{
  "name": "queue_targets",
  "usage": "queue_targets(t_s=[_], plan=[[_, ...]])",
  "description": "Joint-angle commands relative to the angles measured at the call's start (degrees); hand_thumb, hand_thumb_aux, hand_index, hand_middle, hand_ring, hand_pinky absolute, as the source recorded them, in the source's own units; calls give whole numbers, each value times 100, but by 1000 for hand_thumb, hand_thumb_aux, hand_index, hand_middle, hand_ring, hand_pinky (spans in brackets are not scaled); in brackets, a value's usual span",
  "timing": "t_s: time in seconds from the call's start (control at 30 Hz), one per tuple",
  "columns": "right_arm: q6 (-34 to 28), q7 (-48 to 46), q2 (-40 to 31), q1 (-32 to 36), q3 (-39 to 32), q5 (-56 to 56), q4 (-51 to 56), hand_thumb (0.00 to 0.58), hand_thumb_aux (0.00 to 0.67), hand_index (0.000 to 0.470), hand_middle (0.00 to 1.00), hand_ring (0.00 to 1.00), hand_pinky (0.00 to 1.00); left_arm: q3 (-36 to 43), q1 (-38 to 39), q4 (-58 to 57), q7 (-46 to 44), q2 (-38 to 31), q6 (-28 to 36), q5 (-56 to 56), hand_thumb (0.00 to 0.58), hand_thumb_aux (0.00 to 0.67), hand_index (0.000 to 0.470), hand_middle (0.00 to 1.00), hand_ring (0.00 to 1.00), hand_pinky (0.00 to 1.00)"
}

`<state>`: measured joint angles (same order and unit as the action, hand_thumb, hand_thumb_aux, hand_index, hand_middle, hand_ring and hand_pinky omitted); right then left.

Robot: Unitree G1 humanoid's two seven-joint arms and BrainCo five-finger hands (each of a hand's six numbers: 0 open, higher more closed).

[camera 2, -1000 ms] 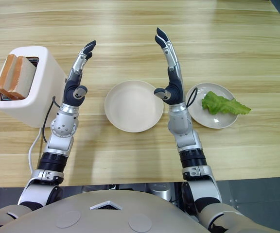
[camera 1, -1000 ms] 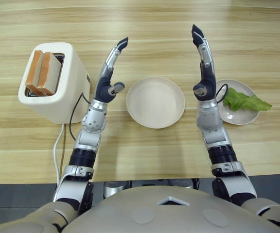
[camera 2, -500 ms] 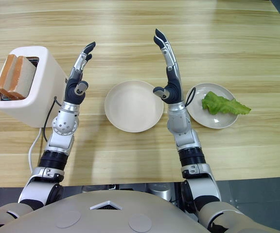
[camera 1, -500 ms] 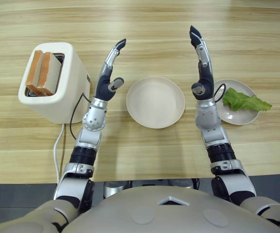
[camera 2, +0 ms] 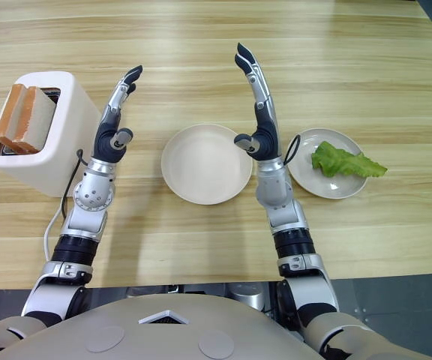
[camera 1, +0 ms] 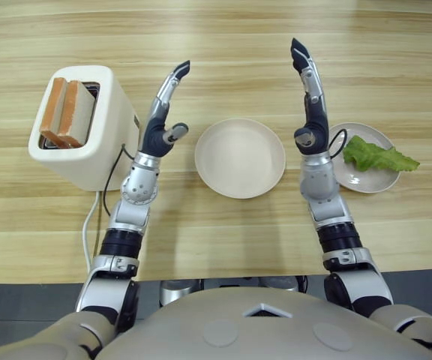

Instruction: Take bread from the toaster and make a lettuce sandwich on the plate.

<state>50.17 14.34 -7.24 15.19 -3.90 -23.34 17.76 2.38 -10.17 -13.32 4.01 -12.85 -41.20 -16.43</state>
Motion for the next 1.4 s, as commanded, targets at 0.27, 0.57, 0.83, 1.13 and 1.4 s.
queue_targets(t_s=[0.27, 0.57, 0.83, 1.13, 1.4], plan=[[-106, -36, 82, 135, -167, 2, 61, 0, 0, 0, 0, 0, 0, -457, 203, 1459, 372, -281, 125, -728, 0, 0, 0, 0, 0, 0], [-87, -11, 50, 148, -161, 19, 106, 0, 0, 0, 0, 0, 0, -451, 189, 1206, 474, -315, 76, -914, 0, 0, 0, 0, 0, 0], [-98, 15, 28, 194, -149, 14, 200, 0, 0, 0, 0, 0, 0, -1636, 201, 2781, 106, -1297, 1183, -1370, 0, 0, 0, 0, 0, 0], [-112, 97, -35, 108, -82, -35, 147, 0, 0, 0, 0, 0, 0, -2522, 566, 1533, -899, -3100, 2583, -1288, 0, 0, 0, 0, 0, 0], [-144, 99, -104, 4, -25, -17, 40, 0, 0, 0, 0, 0, 0, -2218, 906, -105, -1089, -3903, 2829, -1322, 0, 0, 0, 0, 0, 0]])
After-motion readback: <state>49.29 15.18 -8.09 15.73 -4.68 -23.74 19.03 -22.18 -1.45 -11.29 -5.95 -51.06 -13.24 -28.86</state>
